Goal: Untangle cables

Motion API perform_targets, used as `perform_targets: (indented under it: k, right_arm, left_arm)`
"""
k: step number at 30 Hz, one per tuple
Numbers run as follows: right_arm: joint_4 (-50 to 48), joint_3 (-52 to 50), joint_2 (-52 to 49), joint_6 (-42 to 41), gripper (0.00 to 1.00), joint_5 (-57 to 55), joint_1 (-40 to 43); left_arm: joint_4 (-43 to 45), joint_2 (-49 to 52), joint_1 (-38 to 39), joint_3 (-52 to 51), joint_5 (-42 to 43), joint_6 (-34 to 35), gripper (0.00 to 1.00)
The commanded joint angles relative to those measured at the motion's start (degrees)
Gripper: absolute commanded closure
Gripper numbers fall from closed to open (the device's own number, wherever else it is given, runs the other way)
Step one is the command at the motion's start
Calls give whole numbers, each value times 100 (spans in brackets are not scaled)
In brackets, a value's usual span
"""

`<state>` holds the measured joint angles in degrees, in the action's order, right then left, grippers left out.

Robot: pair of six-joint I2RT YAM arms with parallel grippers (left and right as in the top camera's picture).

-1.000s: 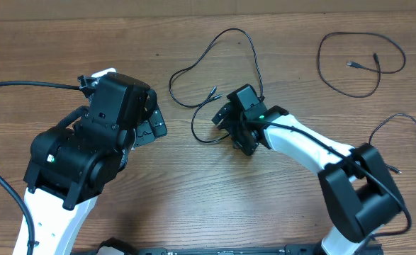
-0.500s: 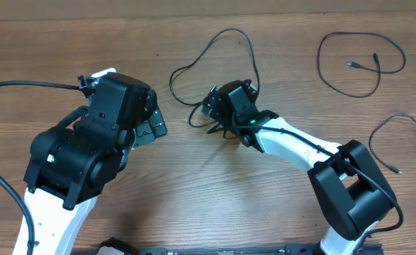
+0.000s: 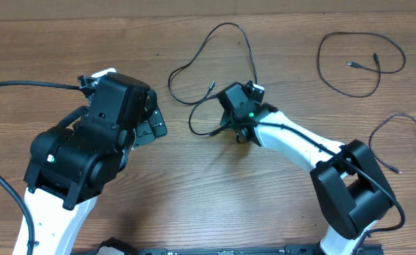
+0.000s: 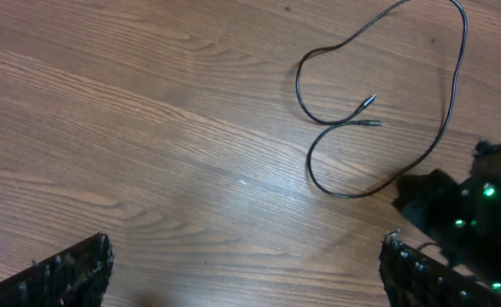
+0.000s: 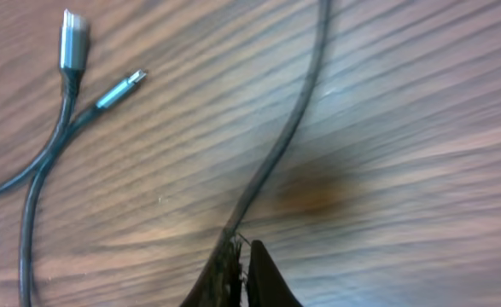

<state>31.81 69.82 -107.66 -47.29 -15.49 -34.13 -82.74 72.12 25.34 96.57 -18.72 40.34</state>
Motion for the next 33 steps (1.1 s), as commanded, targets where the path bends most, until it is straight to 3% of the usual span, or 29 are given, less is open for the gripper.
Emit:
perform_targets:
  k: [1,5,7,9,10,14,15,19,23,33]
  right_arm:
    - [1145,1054,94,426,96,-1233,17]
    - [3121,1932,101,20,96,-2004,50]
    - [3359,2026,101,-190,95,-1644,114]
    - [3145,2015,83,-195,61,-820,197]
    - [2975,2002,55,-192,50,-479,229]
    - [1639,1939,-90,140,19,699,304]
    - [1276,1939,-179,155,16,837,304]
    - [243,1939,-678,317,14,844,164]
    - [-251,1939,-1266,431,23,374,76]
    - [-1163,1939,-1862,756,17,-433,37]
  left_arm:
    - [4,-11,-22,0,-116,81,0]
    - [4,-11,-22,0,-116,81,0]
    - [4,-11,-22,0,-116,81,0]
    - [4,-11,-22,0,-116,81,0]
    - [4,-11,-22,0,-116,81,0]
    - [4,-11,-22,0,-116,79,1]
    - [4,-11,-22,0,-116,81,0]
    - [4,-11,-22,0,-116,79,0]
    - [4,-11,-22,0,-116,79,0]
    - [4,-11,-22,0,-116,81,0]
